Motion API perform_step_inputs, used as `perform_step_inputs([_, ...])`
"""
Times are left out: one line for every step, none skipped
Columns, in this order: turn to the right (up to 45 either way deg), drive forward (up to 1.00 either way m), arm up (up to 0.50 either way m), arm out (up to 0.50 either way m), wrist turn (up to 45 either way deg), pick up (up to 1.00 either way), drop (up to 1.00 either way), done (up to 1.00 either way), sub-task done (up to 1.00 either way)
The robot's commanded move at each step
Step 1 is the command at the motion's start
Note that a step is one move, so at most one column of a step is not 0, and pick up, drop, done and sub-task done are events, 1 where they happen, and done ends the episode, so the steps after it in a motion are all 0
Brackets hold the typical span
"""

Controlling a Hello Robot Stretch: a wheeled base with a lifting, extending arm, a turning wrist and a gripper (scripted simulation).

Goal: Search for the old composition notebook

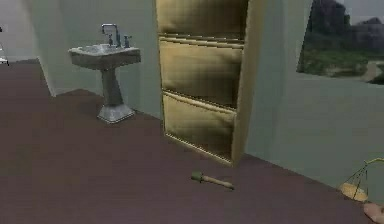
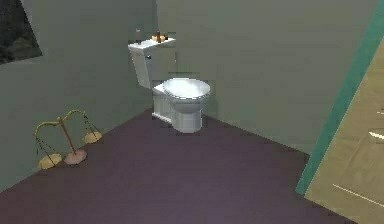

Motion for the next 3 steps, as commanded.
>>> perform_step_inputs([-15.0,0.0,0.0,0.0,0.0,0.0,0.0,0.0,0.0])
perform_step_inputs([0.0,0.3,0.0,0.0,0.0,0.0,0.0,0.0,0.0])
perform_step_inputs([-27.0,0.0,0.0,0.0,0.0,0.0,0.0,0.0,0.0])
